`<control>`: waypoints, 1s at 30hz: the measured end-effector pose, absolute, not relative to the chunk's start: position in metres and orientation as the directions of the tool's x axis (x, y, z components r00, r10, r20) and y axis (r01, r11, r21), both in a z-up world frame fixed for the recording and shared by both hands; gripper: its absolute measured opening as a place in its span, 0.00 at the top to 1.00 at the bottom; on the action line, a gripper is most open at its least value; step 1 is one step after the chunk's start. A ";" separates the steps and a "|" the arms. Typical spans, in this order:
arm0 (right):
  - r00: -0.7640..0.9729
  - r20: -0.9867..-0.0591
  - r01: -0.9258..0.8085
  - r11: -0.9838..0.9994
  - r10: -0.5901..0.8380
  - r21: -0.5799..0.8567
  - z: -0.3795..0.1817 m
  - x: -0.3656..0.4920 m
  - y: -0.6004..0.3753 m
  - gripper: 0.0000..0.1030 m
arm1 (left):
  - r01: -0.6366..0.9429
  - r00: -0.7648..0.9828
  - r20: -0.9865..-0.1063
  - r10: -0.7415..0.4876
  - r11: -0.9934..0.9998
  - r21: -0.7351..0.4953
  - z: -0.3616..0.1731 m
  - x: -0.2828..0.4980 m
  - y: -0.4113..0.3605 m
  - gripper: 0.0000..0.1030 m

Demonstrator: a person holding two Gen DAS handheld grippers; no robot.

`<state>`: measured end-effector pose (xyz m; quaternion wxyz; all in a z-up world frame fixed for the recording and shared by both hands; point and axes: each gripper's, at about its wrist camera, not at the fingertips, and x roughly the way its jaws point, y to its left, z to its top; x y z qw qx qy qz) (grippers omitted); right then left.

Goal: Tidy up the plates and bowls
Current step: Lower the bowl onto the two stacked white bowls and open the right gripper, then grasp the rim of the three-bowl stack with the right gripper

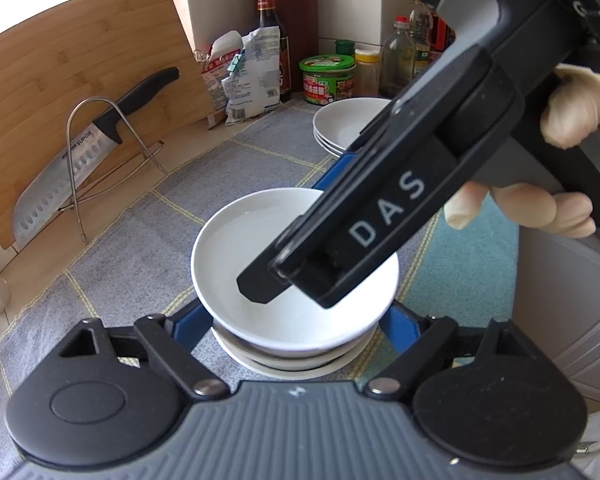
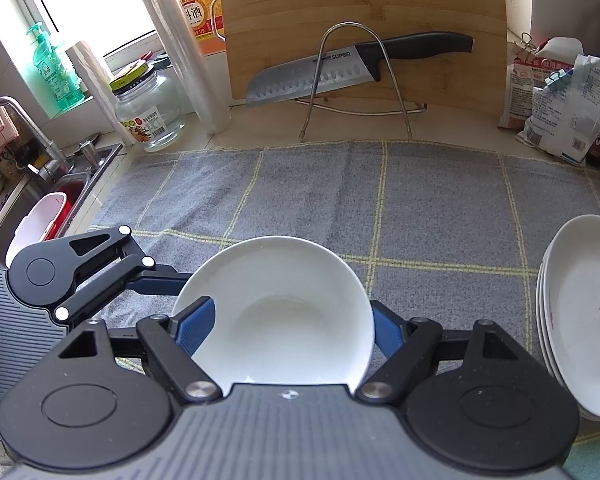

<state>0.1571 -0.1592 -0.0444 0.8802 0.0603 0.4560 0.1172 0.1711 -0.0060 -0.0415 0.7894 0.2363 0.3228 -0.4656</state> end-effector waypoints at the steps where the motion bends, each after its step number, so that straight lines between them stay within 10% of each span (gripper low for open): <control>1: 0.557 -0.788 -0.148 0.965 0.262 0.216 -0.045 0.157 -0.159 0.16 | 0.888 0.358 -0.729 -0.584 0.453 0.073 -0.042 0.171 -0.006 0.13; 30: 0.689 -0.708 -0.129 0.987 0.157 0.093 -0.024 0.115 -0.175 0.00 | 0.861 0.397 -0.638 -0.660 0.509 0.009 -0.025 0.176 0.036 0.02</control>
